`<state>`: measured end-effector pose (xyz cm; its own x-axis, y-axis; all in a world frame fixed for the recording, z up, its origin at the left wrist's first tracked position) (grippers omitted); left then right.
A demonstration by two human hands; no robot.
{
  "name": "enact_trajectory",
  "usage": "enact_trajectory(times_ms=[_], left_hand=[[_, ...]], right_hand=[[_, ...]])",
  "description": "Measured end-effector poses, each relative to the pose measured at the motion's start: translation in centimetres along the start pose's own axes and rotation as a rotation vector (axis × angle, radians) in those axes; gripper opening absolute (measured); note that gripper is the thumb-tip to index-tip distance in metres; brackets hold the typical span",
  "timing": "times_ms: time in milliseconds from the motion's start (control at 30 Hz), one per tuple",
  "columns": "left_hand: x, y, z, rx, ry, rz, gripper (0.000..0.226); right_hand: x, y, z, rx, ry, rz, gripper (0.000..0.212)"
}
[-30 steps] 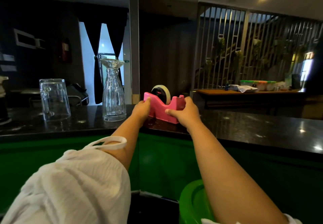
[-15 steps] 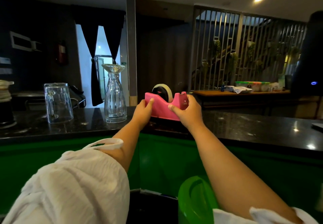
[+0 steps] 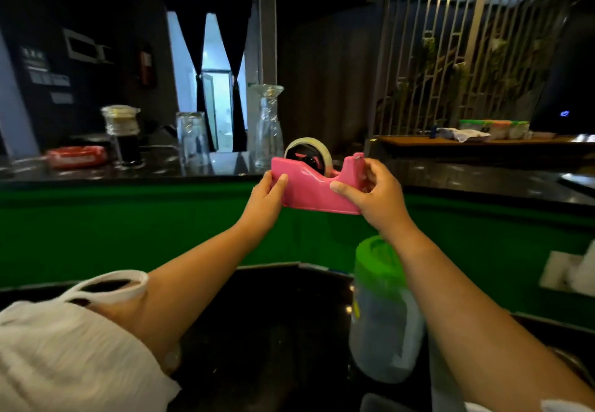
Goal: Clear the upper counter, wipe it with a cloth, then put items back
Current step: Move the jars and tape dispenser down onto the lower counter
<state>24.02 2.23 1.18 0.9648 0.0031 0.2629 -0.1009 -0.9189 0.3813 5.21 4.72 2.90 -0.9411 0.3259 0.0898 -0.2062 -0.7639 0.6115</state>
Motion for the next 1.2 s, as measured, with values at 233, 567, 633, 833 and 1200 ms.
enact_trajectory(times_ms=[233, 567, 633, 833, 1200], left_hand=[[10.4, -8.4, 5.0, 0.12, 0.096, 0.036, 0.056], [22.8, -18.6, 14.4, 0.301, 0.1, 0.12, 0.055], [23.0, -20.1, 15.9, 0.326, 0.099, 0.152, 0.055], [20.9, -23.7, 22.0, 0.479, 0.097, 0.241, 0.059], [10.6, -19.4, 23.8, 0.531, -0.012, 0.324, 0.047]], right_hand=[[-9.1, -9.9, 2.1, -0.072, 0.14, 0.086, 0.038], [-22.3, -21.8, 0.6, -0.239, 0.252, 0.233, 0.041], [-23.1, -23.5, -0.9, -0.291, 0.241, 0.245, 0.045], [-22.4, -27.3, -6.0, -0.449, 0.137, 0.348, 0.066], [-16.8, -24.7, -15.6, -0.578, 0.052, 0.322, 0.064]])
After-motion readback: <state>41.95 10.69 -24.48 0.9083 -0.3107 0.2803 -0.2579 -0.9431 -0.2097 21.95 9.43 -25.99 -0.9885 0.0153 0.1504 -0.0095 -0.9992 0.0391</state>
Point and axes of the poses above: each hand's wrist, its own y-axis towards the middle knuckle, its own x-axis out of the back of the hand, z = x × y, the point moved 9 cm from there along y, towards the middle knuckle, and after that the axes turned 8 degrees about y, right-handed, at the moved point
